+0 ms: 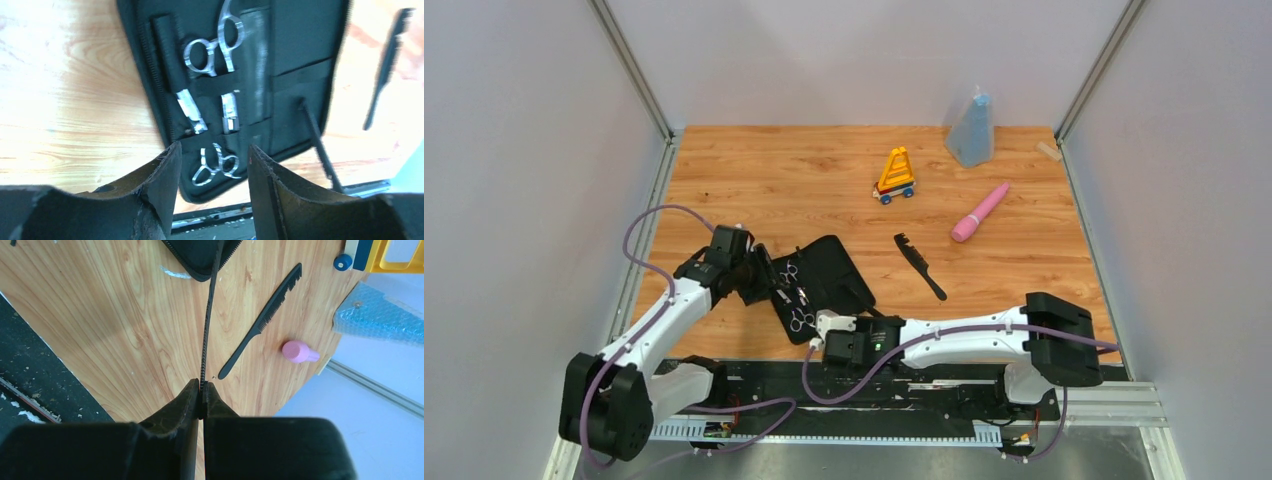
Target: Sort the hair-cutting tools
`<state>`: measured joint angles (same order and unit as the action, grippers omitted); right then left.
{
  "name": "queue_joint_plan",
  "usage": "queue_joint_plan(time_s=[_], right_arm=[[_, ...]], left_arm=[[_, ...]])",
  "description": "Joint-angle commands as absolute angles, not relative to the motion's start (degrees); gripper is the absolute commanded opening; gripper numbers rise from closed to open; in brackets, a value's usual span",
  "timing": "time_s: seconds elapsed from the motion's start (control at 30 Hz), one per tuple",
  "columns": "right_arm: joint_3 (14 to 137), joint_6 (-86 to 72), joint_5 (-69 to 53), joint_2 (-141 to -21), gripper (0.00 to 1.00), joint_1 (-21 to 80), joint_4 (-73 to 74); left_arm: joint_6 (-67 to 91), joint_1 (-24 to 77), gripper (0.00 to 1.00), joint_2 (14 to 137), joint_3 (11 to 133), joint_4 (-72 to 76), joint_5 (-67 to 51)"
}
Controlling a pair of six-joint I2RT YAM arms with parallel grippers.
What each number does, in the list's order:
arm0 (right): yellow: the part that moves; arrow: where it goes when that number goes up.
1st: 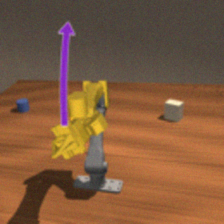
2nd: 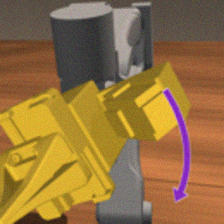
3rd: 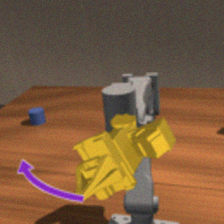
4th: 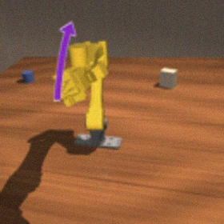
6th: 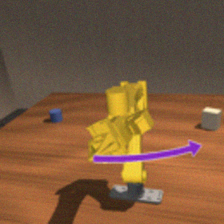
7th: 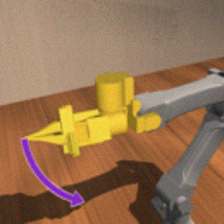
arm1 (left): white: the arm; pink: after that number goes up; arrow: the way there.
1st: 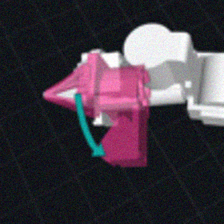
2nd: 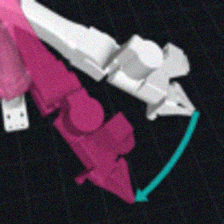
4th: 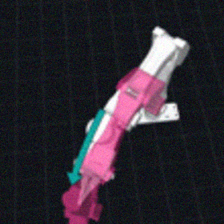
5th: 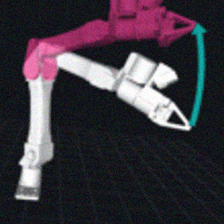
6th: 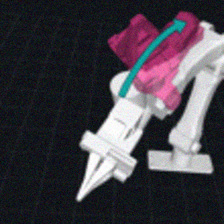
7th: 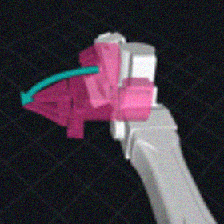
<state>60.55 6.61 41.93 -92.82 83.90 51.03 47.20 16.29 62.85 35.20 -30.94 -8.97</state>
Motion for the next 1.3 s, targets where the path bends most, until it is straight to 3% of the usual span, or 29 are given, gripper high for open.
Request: queue_joint_plan(time_s=[0.0,0.33,0.57,0.83,0.9,0.97,1.0,1.03,1.13,1.27], right_arm=[[58.9,8.8,42.5,-86.7,0.02,83.5,46.6],[57.0,14.1,49.2,-81.1,0.0,83.7,38.9],[56.4,16.7,50.5,-79.7,0.0,84.4,35.1],[54.8,16.8,51.5,-79.8,0.02,84.9,32.1],[54.4,16.4,51.7,-79.8,0.03,84.9,31.5],[54.1,15.1,51.0,-79.5,0.06,84.9,31.1],[54.1,14.3,50.1,-79.2,0.09,84.9,31.0],[54.0,13.4,48.8,-78.7,0.13,84.8,31.0],[54.4,9.4,44.5,-76.7,0.28,84.0,31.4],[55.4,1.7,33.0,-71.6,0.65,80.0,32.6]], left_arm=[[47.8,16.2,0.6,57.9,41.8,-32.4,-10.7],[56.0,22.6,0.81,64.8,45.9,-20.4,-21.0],[61.4,28.1,0.78,73.9,46.6,-12.3,-22.0],[67.3,29.3,0.59,77.9,43.7,-5.5,-21.4],[68.5,29.3,0.42,78.0,43.0,-4.2,-21.4],[69.2,29.3,0.16,77.7,42.5,-3.4,-20.8],[69.4,29.3,0.11,77.4,42.4,-3.3,-20.2],[69.8,29.3,0.03,77.3,42.0,-2.8,-19.5],[71.2,29.3,0.0,76.6,40.9,-0.7,-17.8],[72.7,29.2,0.0,76.7,39.6,5.8,-16.6]])
